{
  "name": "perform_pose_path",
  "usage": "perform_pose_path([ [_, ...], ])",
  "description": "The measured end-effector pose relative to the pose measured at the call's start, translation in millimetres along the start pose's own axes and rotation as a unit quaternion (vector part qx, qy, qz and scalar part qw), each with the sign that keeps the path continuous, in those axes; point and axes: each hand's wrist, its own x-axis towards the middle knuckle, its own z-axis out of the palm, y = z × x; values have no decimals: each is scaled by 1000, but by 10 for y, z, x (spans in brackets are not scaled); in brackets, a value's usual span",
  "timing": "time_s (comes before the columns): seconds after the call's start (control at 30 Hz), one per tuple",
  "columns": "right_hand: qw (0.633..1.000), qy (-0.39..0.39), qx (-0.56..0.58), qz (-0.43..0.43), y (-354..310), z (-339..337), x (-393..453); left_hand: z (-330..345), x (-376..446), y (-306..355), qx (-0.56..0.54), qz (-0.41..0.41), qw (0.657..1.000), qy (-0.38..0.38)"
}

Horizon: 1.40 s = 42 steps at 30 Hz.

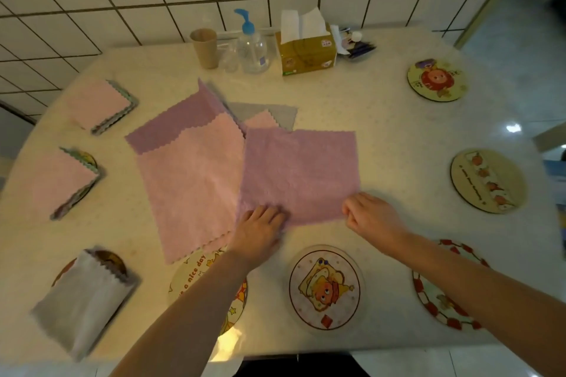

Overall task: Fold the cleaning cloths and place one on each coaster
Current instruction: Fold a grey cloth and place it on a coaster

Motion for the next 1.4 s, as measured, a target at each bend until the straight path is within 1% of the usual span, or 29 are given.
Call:
perform_pose_path([
  [0.07, 999, 25, 25, 28, 30, -171, 104, -42, 60, -29, -8, -18, 999, 28],
  [0.13, 998, 15, 60, 31, 99, -346, 206, -127, 144, -111, -20, -51, 997, 57],
  [0.2, 994, 40, 101, 31, 169, -511, 262, -245, 214, -211, -64, -78, 991, 92],
  [0.3, 987, 91, 134, 19, 254, -688, 274, -474, 264, -267, -125, -58, 977, 162],
  [0.37, 985, 104, 135, -14, 282, -763, 147, -598, 223, -216, -138, -19, 975, 173],
  [0.43, 989, 83, 117, -39, 331, -751, -59, -606, 117, -131, -132, 22, 977, 165],
  [0.53, 994, 32, 85, -53, 423, -548, -493, -497, -129, 62, -123, 65, 978, 156],
  [0.6, 995, -8, 83, -50, 482, -315, -831, -390, -335, 218, -125, 90, 980, 126],
  [0.63, 994, -35, 90, -44, 495, -197, -988, -332, -439, 291, -128, 93, 983, 92],
  [0.67, 992, -64, 107, -34, 507, -76, -1138, -257, -534, 349, -135, 84, 986, 50],
  [0.7, 986, -95, 134, -13, 506, 11, -1259, -198, -617, 400, -144, 57, 988, 7],
  [0.77, 969, -131, 206, 31, 531, 146, -1420, -102, -742, 443, -178, -18, 982, -62],
  [0.8, 960, -133, 240, 58, 555, 198, -1454, -85, -766, 445, -215, -55, 972, -73],
  [0.83, 953, -130, 259, 91, 572, 217, -1460, -105, -768, 444, -259, -91, 959, -69],
  [0.9, 936, -106, 300, 151, 652, 229, -1403, -185, -695, 415, -352, -174, 919, -43],
  [1.0, 893, -32, 382, 234, 743, 134, -1215, -329, -507, 315, -461, -281, 842, 6],
  [1.03, 883, -5, 397, 250, 780, 81, -1108, -367, -406, 280, -495, -307, 813, 25],
  [1.1, 856, 31, 436, 276, 830, 12, -881, -417, -208, 225, -566, -356, 742, 59],
  [1.13, 838, 44, 458, 293, 866, -1, -748, -423, -88, 193, -584, -373, 718, 69],
  [1.2, 813, 64, 481, 323, 933, 14, -510, -416, 123, 165, -601, -393, 691, 79],
  [1.27, 807, 69, 474, 344, 996, 67, -307, -351, 306, 145, -596, -417, 680, 91],
  [1.33, 810, 63, 458, 361, 1043, 149, -171, -295, 433, 139, -562, -445, 689, 105],
  [1.4, 819, 61, 429, 375, 1082, 220, -93, -260, 531, 136, -522, -460, 709, 109],
])
